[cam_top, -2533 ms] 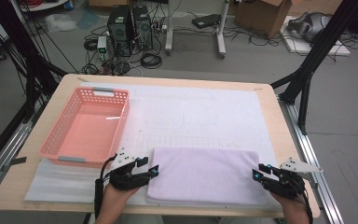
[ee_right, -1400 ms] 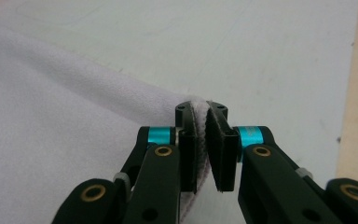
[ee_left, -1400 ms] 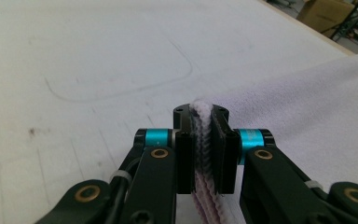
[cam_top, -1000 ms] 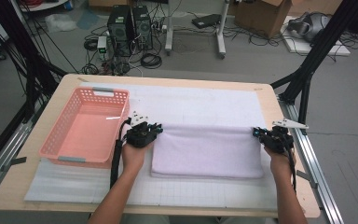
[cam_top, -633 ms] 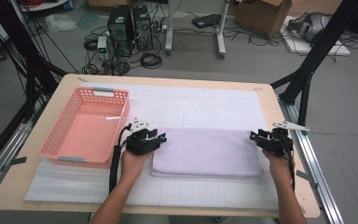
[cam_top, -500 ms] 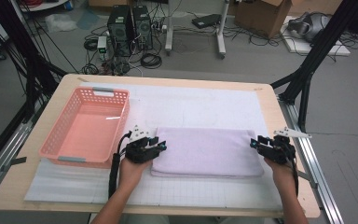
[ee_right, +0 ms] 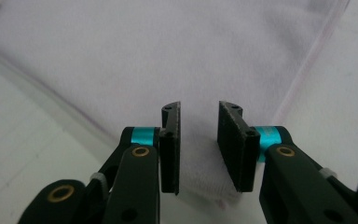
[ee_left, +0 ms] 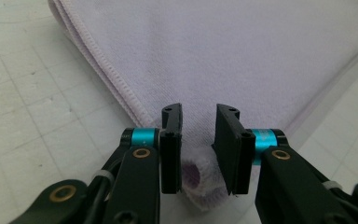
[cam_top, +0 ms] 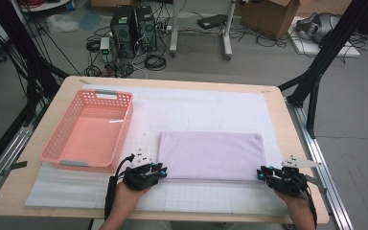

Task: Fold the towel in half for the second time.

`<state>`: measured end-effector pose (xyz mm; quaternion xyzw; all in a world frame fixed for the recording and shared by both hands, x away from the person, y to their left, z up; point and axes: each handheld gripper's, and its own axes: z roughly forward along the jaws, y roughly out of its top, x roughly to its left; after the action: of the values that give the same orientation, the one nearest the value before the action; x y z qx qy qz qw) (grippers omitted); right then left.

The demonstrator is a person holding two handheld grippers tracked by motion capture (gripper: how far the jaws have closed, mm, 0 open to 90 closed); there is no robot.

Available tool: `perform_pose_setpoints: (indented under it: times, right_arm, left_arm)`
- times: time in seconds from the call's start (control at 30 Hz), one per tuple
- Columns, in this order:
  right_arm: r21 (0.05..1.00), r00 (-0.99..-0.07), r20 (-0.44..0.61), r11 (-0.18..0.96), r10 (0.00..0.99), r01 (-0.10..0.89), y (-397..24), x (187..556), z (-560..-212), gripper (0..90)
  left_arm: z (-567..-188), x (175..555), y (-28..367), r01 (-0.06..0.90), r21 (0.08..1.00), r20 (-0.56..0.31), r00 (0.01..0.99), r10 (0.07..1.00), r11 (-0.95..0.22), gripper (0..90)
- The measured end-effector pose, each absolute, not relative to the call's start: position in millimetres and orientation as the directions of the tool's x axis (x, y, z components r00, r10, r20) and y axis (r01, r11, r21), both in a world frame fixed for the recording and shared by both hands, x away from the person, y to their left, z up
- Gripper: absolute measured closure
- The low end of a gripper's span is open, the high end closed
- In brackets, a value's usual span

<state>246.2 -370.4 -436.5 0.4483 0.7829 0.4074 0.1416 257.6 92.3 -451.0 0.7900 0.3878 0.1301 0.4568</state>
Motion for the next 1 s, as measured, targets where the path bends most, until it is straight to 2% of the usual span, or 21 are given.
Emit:
perform_pose_setpoints:
  times: [0.07,0.17,0.27,0.4,0.47,0.6,0.77,0.83,1.0]
  right_arm:
    - [0.747,-0.561,0.101,0.310,0.822,0.588,-371,241,-441,72.9]
    - [0.762,-0.558,0.099,0.297,0.824,0.575,-377,233,-444,74.7]
    - [0.763,-0.545,0.104,0.285,0.832,0.581,-380,229,-440,71.0]
    - [0.813,-0.537,0.113,0.233,0.836,0.533,-385,225,-432,62.8]
    - [0.836,-0.532,0.106,0.215,0.840,0.505,-385,224,-428,57.6]
    - [0.862,-0.524,0.105,0.186,0.845,0.472,-384,223,-423,44.2]
    - [0.863,-0.509,0.093,0.185,0.856,0.469,-382,223,-423,34.5]
    - [0.865,-0.494,0.087,0.180,0.865,0.468,-382,222,-423,27.8]
    - [0.870,-0.479,0.084,0.170,0.874,0.462,-384,222,-422,23.4]
  left_arm:
    - [-451,253,92,0.487,0.821,-0.133,0.672,0.729,-0.299,73.2]
    - [-451,248,95,0.490,0.822,-0.141,0.670,0.729,-0.291,75.5]
    - [-450,246,99,0.495,0.826,-0.163,0.666,0.728,-0.268,74.7]
    - [-444,248,103,0.452,0.870,-0.173,0.655,0.736,-0.198,53.7]
    - [-441,248,105,0.420,0.894,-0.179,0.650,0.739,-0.153,46.1]
    - [-438,251,108,0.382,0.918,-0.188,0.663,0.725,-0.111,36.5]
    - [-434,254,108,0.362,0.929,-0.196,0.663,0.723,-0.080,29.5]
    - [-433,255,109,0.358,0.930,-0.192,0.656,0.730,-0.077,24.3]
    - [-434,257,111,0.365,0.927,-0.191,0.647,0.738,-0.079,18.7]
